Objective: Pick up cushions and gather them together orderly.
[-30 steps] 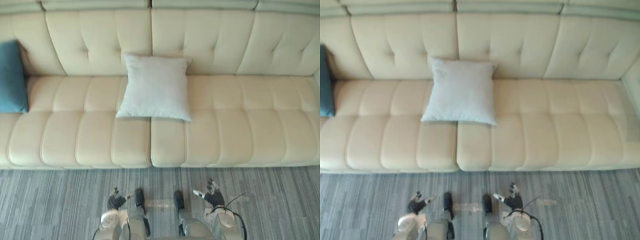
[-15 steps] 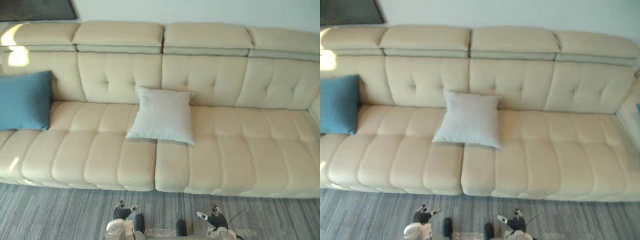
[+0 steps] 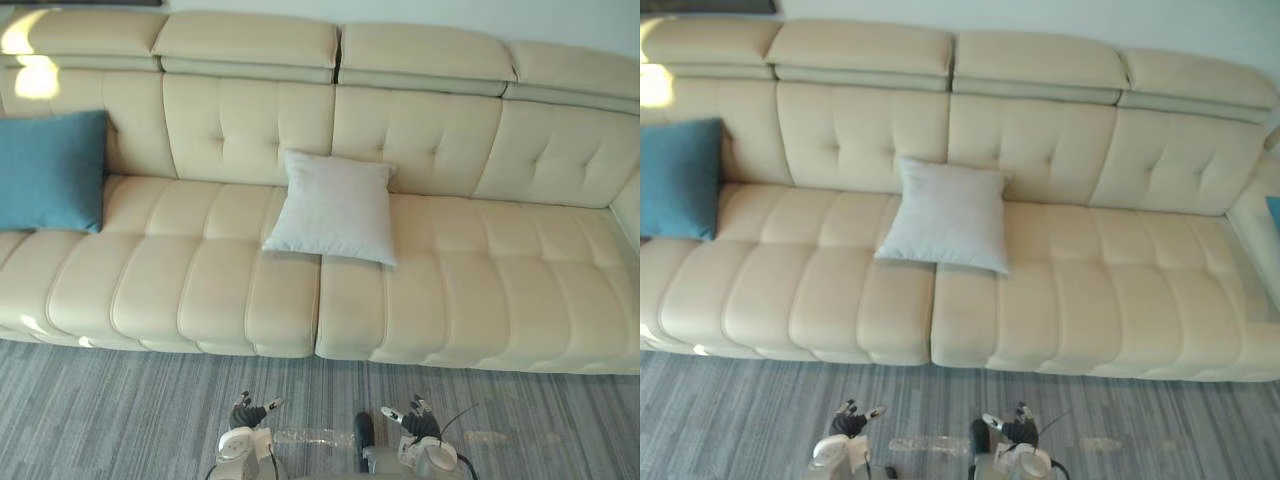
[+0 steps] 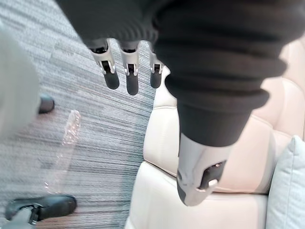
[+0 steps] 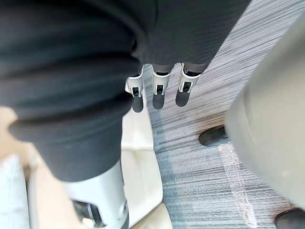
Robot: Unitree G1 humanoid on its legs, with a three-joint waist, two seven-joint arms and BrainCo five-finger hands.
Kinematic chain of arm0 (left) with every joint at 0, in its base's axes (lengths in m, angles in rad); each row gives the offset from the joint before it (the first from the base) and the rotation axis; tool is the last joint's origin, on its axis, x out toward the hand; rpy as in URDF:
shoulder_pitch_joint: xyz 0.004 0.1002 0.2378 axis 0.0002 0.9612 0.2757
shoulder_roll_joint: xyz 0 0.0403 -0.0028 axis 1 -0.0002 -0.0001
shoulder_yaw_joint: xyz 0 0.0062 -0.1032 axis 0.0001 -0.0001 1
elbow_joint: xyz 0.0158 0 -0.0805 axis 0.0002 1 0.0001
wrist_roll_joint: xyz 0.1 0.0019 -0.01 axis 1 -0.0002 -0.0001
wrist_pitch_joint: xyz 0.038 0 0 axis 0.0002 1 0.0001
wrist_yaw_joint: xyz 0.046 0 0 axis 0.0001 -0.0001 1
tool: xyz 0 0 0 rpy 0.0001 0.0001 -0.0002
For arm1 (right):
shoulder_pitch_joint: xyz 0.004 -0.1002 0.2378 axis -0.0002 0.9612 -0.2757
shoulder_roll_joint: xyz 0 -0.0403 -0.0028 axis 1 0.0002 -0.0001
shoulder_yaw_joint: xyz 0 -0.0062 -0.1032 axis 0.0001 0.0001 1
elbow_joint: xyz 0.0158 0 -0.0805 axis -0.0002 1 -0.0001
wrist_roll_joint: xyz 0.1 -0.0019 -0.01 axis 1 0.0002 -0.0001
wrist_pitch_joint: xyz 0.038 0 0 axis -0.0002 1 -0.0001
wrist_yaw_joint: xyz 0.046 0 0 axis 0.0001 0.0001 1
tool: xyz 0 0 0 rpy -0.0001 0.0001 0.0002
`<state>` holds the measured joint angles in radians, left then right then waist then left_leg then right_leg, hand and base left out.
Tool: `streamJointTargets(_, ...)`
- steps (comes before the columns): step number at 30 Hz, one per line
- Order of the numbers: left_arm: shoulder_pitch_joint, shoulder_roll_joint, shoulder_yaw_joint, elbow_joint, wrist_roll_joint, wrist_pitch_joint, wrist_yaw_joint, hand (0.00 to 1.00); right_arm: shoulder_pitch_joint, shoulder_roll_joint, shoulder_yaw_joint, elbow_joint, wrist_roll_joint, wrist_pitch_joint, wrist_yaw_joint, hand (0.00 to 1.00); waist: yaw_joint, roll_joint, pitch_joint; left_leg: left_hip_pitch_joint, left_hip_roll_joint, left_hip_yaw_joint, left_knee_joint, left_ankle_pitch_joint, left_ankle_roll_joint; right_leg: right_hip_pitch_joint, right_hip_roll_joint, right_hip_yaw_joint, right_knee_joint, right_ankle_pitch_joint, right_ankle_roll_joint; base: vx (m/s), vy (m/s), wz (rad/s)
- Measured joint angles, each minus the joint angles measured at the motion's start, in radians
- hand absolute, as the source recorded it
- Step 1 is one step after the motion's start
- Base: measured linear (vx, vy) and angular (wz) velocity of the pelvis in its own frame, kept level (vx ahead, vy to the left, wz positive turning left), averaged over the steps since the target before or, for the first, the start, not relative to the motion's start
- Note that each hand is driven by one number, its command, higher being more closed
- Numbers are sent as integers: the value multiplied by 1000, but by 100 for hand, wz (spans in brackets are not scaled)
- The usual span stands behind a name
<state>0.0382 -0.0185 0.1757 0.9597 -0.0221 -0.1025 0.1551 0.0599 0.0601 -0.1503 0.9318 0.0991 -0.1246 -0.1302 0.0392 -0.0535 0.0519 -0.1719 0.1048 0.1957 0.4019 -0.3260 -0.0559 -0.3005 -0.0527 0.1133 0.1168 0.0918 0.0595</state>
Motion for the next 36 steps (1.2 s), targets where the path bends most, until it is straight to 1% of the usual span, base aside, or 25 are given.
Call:
streamJointTargets(1, 4, 5, 3, -2, 0, -1, 0, 0, 0, 0, 2, 0, 0, 2, 0, 0, 4, 4, 0, -3, 8, 17, -2, 6, 9, -10, -2, 2, 7, -5, -12, -164, 19, -49)
streamJointTargets(3, 11, 8, 30, -3, 1, 0, 2, 0, -1, -1, -2, -4, -2, 4, 2, 0, 17, 21, 7, 6, 54, 41, -8, 24, -4, -53, 2, -92, 246, -111, -53, -89, -41, -43)
streamJointTargets(4, 14, 8, 36, -3, 1, -1, 3, 0, 0, 0, -3, -4, -2, 4, 2, 0, 18, 25, 8, 20, 72, 44, -16, 32, -13, -47, -1, -113, 308, -141, -62, 0, -103, -32)
streamJointTargets(5, 22, 9, 44, -3, 2, 0, 7, 0, 2, 0, -3, -4, -3, 5, 3, 0, 22, 27, 7, 27, 94, 45, -29, 46, -30, -23, -18, -126, 366, -175, -58, 18, -183, -22)
streamJointTargets(7, 21, 17, 44, 3, 2, 0, 16, 0, 7, 0, -4, -4, -14, 5, 3, 0, 22, 7, -4, 35, 98, 48, -58, 69, -57, 19, -72, -118, 345, -214, -25, 20, -271, -14)
streamJointTargets(8, 12, 24, 44, 17, 2, 1, 16, 0, 15, 5, -5, -3, -19, 7, 2, 0, 22, -15, -18, 35, 94, 42, -86, 87, -81, 53, -60, -99, 259, -234, 23, 14, -285, -23)
streamJointTargets(9, 3, 23, 44, 36, 3, 1, 16, 0, 16, 7, -7, -3, -19, 7, 2, 0, 25, -13, -29, 34, 100, 39, -112, 104, -94, 84, -45, -97, 163, -235, 25, 25, -284, -30)
streamJointTargets(10, -3, 21, 46, 47, 3, 2, 16, 0, 11, 3, -8, -1, -19, 7, 1, 0, 26, -1, -31, 32, 110, 35, -132, 118, -100, 95, -30, -100, 108, -223, 21, 14, -202, -33)
streamJointTargets(11, -6, 11, 47, 56, 8, 4, 16, 0, 6, -4, -9, 6, -19, 8, 1, 0, 24, 13, -32, 34, 113, 13, -166, 136, -93, 95, -9, -99, 77, -197, 10, -4, -223, -31)
streamJointTargets(12, -7, -4, 46, 61, 21, 4, 16, 0, 7, -21, -12, 24, -19, 8, 1, 0, 20, 29, -42, 44, 114, -24, -214, 154, -102, 95, 12, -95, 47, -177, -1, -16, -222, -26)
streamJointTargets(13, -14, -13, 41, 75, 24, 5, 15, 0, 9, -24, -21, 45, -18, 11, 1, 0, 18, 33, -44, 67, 114, -49, -256, 173, -105, 108, 27, -95, 26, -164, -10, -3, -144, -19)
streamJointTargets(16, -16, -18, 32, 80, 39, 7, 13, 0, 21, -33, -64, 67, -12, 13, 0, 0, 15, 29, -47, 115, 115, -70, -311, 194, -101, 141, 43, -87, -5, -149, -21, 6, -86, -10)
streamJointTargets(19, -17, -9, 29, 93, 61, 9, 9, 0, 35, -56, -88, 70, -9, 13, 1, 0, 4, 24, -52, 123, 102, -63, -319, 197, -104, 151, 39, -69, -29, -132, -11, -20, 14, -10)
streamJointTargets(23, -14, 17, 22, 96, 70, 23, -4, 0, 42, -47, -113, 71, -9, 16, 3, 0, 3, 17, -53, 150, 81, 3, -319, 194, -100, 149, 27, 9, -59, -98, 6, -27, 94, -50)
streamJointTargets(26, -12, 32, 22, 96, 71, 26, -3, 0, 34, -42, -114, 64, -9, 15, 3, 0, 4, 15, -50, 175, 81, 102, -289, 166, -95, 125, 38, 96, -49, -76, 14, -45, 69, -94)
streamJointTargets(27, -16, 32, 22, 94, 71, 26, -3, 0, 25, -38, -112, 65, -9, 15, 3, 0, 4, 14, -49, 175, 86, 154, -259, 146, -94, 108, 48, 122, -52, -55, 16, -67, 38, -111)
streamJointTargets(28, -17, 32, 22, 92, 71, 24, -3, 0, 18, -34, -111, 64, -9, 16, 3, 0, 4, 16, -47, 174, 95, 185, -244, 136, -93, 94, 57, 112, -55, -34, 9, -103, 22, -149)
streamJointTargets(29, -15, 34, 23, 92, 69, 23, -3, 0, 4, -25, -110, 65, -10, 15, 3, 0, 8, 28, -40, 172, 123, 257, -231, 128, -91, 79, 54, 14, -87, -24, -54, -109, -36, -148)
streamJointTargets(30, -21, 31, 21, 90, 69, 23, -3, 0, -6, -23, -111, 65, -10, 17, 3, 0, 4, 29, -33, 178, 130, 309, -229, 128, -91, 52, 19, -161, -58, -50, -98, -113, -43, -145)
streamJointTargets(31, -23, 30, 16, 88, 69, 23, -3, 0, -10, -23, -111, 64, -11, 17, 3, 0, 0, 30, -31, 189, 134, 337, -232, 129, -94, 33, -10, -266, -24, -71, -109, -67, -33, -123)
streamJointTargets(32, -22, 35, -1, 88, 69, 23, -3, 0, 1, -23, -112, 62, -12, 17, 2, 0, -3, 23, -24, 216, 134, 380, -239, 132, -104, 24, -37, -349, 4, -70, -101, -22, -24, -113)
streamJointTargets(33, -22, 41, -2, 89, 68, 23, -4, 0, 2, -26, -114, 65, -15, 17, 1, 0, -8, 19, -22, 241, 129, 404, -249, 134, -115, 23, -30, -349, 2, -32, -73, 0, -59, -104)
streamJointTargets(34, -24, 42, -5, 91, 68, 23, -4, 0, 0, -33, -114, 66, -19, 18, 1, 0, -16, 26, -19, 249, 136, 412, -259, 136, -121, 21, -13, -334, 3, -32, -71, 8, -129, -82)
streamJointTargets(35, -31, 40, -11, 91, 68, 22, -4, 0, -4, -46, -120, 65, -19, 18, 2, 0, -34, 34, -14, 270, 154, 435, -272, 131, -135, 19, 16, -317, 10, -45, -75, 17, -151, -76)
streamJointTargets(36, -35, 34, -9, 90, 68, 22, -5, 0, -6, -60, -125, 64, -19, 18, 2, 0, -39, 56, 1, 293, 174, 464, -276, 123, -153, 8, 42, -304, 43, -67, -88, 32, -141, -74)
